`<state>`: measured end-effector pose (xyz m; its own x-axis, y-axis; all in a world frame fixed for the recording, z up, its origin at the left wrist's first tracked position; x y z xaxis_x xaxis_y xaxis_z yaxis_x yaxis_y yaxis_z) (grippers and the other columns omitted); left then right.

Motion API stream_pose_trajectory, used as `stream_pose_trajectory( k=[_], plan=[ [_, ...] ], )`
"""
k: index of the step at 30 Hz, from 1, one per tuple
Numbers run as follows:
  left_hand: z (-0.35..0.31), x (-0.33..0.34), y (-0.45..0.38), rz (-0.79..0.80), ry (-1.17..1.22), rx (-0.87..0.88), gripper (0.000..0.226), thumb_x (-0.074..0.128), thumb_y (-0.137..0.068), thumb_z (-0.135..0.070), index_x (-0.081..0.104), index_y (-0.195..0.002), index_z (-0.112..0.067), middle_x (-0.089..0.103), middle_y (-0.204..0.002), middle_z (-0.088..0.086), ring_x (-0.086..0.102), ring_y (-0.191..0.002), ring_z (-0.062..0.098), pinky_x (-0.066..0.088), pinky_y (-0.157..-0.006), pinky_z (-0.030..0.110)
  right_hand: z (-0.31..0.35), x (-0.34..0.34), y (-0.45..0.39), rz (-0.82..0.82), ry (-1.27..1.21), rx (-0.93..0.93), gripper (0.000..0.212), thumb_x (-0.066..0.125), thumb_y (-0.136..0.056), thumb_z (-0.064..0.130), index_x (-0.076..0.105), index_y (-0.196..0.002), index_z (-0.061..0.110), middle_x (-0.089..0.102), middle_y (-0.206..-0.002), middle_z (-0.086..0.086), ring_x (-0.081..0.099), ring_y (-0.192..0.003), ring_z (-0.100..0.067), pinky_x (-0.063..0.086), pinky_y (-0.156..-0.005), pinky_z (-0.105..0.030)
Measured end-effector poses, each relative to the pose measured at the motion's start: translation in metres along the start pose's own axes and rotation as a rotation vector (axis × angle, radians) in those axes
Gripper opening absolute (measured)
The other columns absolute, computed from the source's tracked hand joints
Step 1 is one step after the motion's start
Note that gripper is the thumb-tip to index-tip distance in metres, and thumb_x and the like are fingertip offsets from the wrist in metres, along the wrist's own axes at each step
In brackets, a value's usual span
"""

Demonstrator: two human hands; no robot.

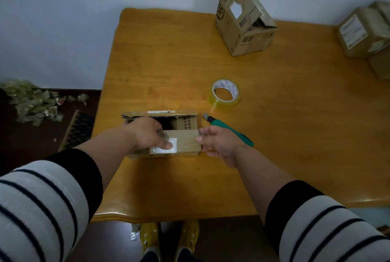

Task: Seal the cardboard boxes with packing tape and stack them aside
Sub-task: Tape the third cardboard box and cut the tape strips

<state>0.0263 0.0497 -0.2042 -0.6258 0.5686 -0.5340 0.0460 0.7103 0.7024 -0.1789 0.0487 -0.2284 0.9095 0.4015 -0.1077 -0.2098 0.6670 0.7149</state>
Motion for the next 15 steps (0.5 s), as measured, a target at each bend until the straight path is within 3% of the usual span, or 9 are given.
stream_pose_trajectory(
  k=[4,7,9,15],
  plan=[
    [0.001,0.001,0.001,-0.005,0.008,0.002,0.043,0.083,-0.075,-0.038,0.066,-0.104,-0.011,0.063,-0.092,-0.003,0.056,-0.084,0.011,0.041,-0.063,0.025,-0.007,0.001,0.001,0.003,-0.075,0.015,0.027,0.068,-0.091,0.022,0.064,-0.118,0.019,0.068,-0.11,-0.002,0.063,-0.094,-0.016,0.048,-0.082,-0.031],
    [0.002,0.0,0.002,-0.018,-0.012,0.004,0.039,0.083,-0.073,-0.043,0.067,-0.097,-0.017,0.064,-0.093,-0.004,0.058,-0.092,0.015,0.047,-0.087,0.036,-0.011,-0.001,0.002,0.008,-0.091,0.023,0.015,0.065,-0.094,0.019,0.065,-0.108,0.017,0.069,-0.106,-0.004,0.064,-0.095,-0.019,0.05,-0.084,-0.033],
    [0.003,-0.002,0.004,-0.034,-0.015,0.002,0.034,0.083,-0.072,-0.045,0.067,-0.09,-0.021,0.065,-0.092,-0.005,0.058,-0.094,0.017,0.042,-0.101,0.046,-0.014,-0.005,0.002,0.002,-0.104,0.036,0.01,0.06,-0.097,0.015,0.065,-0.105,0.016,0.07,-0.105,-0.005,0.065,-0.096,-0.02,0.049,-0.084,-0.034],
    [-0.001,-0.003,0.009,-0.053,0.02,0.016,0.032,0.084,-0.072,-0.042,0.068,-0.086,-0.018,0.066,-0.09,-0.005,0.059,-0.1,0.02,0.039,-0.104,0.047,-0.005,-0.002,0.004,-0.028,-0.074,0.023,0.024,0.067,-0.091,0.034,0.063,-0.106,0.016,0.069,-0.104,-0.005,0.064,-0.098,-0.022,0.048,-0.087,-0.038]
  ],
)
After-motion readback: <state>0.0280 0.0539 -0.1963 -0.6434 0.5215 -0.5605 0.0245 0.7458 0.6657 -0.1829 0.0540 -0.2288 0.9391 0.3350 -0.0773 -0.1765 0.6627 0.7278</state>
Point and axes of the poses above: each hand's wrist, its own y-axis away from the middle knuckle, its own x-axis out of the palm, z = x × y, the point moved 8 cm from there along -y, towards the middle knuckle
